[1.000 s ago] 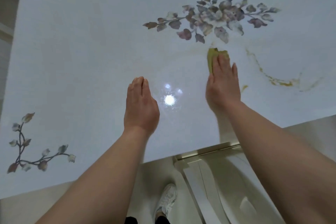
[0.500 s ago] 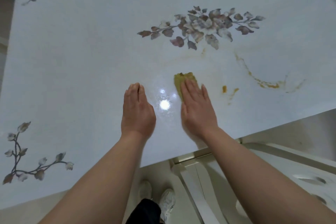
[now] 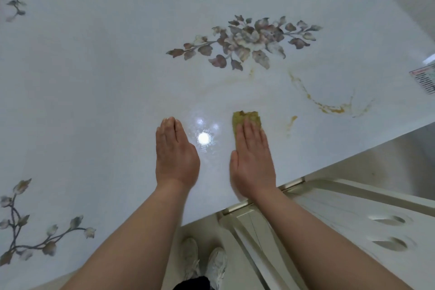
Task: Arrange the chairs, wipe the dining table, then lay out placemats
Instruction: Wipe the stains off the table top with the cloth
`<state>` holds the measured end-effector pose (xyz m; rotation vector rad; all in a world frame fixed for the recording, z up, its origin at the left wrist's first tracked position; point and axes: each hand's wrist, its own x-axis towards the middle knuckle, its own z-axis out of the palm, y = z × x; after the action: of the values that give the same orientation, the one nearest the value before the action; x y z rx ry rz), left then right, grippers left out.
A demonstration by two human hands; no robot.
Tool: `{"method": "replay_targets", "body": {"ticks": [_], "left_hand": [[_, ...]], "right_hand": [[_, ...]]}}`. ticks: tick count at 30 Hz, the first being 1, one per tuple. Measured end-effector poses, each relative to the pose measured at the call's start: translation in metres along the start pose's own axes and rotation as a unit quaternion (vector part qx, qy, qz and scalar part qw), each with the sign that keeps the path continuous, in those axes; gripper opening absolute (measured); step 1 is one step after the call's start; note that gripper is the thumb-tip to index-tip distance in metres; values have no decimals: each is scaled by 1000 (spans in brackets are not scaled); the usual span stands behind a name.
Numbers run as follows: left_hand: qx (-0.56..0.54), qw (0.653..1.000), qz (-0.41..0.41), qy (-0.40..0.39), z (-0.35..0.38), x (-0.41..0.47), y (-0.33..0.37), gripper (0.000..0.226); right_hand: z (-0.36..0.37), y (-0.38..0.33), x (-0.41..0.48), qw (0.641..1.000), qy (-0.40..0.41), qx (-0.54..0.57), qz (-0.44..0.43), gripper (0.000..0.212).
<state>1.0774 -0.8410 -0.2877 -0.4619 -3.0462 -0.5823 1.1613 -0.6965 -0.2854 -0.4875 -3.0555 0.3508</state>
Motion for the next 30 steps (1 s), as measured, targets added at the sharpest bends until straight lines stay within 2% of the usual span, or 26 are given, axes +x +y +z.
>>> {"method": "replay_targets", "body": {"ticks": [5,10,18,22,26,28,30], "left_hand": [[9,1000,3,-6,0,0,-1,54],[17,1000,-1,-12,-4,0,2,54],[60,998,-33,5,2,5,28,56],[46,998,-32,15,14,15,62,54],[20,999,-35,29,30,28,91,52],[-2,998,-51,47,37,35,101,50],[-41,994,-74,68,41,40,106,48]], "right_hand": [[1,-8,-11,996,-34,9,-79,63],[-10,21,-15,985,-45,-7,-168,59],[-35,133,9,992,-38,-34,-113,61],[-48,191,29,998,-15,-39,-38,65],[-49,203,49,999,-3,-45,9,63],[-48,195,50,999,-8,-28,-24,63],[-47,179,48,993,-28,-7,-112,62]]}}
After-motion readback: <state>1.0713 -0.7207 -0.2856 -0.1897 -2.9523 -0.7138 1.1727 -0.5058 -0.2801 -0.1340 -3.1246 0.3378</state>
